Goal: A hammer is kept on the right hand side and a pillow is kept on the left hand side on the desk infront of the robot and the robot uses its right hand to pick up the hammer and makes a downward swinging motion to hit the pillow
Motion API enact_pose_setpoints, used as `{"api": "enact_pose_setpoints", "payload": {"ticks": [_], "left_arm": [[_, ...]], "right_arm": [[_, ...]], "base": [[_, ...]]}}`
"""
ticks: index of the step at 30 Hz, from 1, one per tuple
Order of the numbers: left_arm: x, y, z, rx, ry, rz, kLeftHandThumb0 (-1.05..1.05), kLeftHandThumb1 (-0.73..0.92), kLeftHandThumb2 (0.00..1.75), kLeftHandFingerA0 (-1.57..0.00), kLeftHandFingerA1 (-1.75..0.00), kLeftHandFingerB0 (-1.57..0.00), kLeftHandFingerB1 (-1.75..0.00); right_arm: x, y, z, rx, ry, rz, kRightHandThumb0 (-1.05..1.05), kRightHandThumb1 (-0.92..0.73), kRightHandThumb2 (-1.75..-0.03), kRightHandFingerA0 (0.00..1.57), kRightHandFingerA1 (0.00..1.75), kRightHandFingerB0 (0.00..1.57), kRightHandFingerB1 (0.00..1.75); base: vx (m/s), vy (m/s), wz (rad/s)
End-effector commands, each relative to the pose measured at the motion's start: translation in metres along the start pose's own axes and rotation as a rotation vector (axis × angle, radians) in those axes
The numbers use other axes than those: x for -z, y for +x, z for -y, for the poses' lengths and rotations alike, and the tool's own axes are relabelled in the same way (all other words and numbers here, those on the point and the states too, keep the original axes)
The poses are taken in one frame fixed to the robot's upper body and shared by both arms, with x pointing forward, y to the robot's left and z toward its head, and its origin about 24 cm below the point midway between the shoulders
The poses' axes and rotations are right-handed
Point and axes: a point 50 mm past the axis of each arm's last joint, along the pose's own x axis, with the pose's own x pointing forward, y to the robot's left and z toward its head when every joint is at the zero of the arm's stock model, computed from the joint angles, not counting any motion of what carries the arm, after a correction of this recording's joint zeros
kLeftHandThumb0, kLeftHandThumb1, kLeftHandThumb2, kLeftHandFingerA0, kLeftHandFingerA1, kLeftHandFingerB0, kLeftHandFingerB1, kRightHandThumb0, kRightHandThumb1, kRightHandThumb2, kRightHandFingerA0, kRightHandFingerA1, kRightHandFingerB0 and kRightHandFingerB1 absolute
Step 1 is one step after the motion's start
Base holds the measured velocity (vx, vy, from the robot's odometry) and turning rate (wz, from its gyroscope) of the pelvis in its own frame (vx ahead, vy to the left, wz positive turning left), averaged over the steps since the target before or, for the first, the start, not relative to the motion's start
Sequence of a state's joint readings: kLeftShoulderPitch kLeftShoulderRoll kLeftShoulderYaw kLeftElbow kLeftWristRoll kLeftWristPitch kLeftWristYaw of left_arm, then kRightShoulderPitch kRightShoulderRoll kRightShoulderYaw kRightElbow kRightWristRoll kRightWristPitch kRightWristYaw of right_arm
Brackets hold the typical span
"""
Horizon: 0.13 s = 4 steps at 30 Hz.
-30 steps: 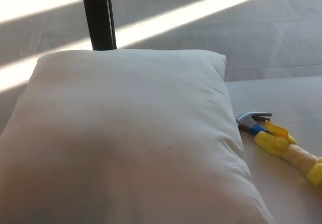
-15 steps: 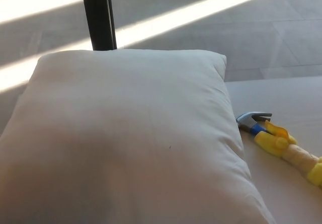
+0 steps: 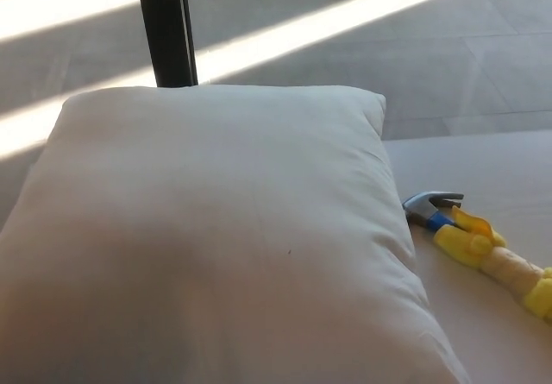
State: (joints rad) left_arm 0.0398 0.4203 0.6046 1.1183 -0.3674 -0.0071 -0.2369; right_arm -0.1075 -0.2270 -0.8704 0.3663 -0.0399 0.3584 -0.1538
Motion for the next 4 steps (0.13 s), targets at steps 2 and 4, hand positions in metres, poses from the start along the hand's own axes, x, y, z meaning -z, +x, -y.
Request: {"api": "enact_pose_setpoints", "payload": {"ticks": [2, 4], "left_arm": [[0.008, -0.006, -0.021, -0.068, -0.037, -0.085, -0.69, -0.08, 1.49, -0.7, -1.43, -0.82, -1.34], [0.013, -0.009, -0.026, -0.06, -0.059, -0.096, -0.59, -0.06, 1.52, -0.6, -1.46, -0.87, -1.36]], "right_arm": [[0.073, -0.009, 0.036, 0.321, -0.047, -0.329, -0.89, -0.75, -1.02, 0.0, 0.23, 0.0, 0.1], [0.086, -0.01, 0.041, 0.312, -0.062, -0.339, -0.38, -0.51, -1.08, 0.03, 0.55, 0.0, 0.51]], "base": [[0.0, 0.0, 0.0], [0.0, 0.0, 0.0]]}}
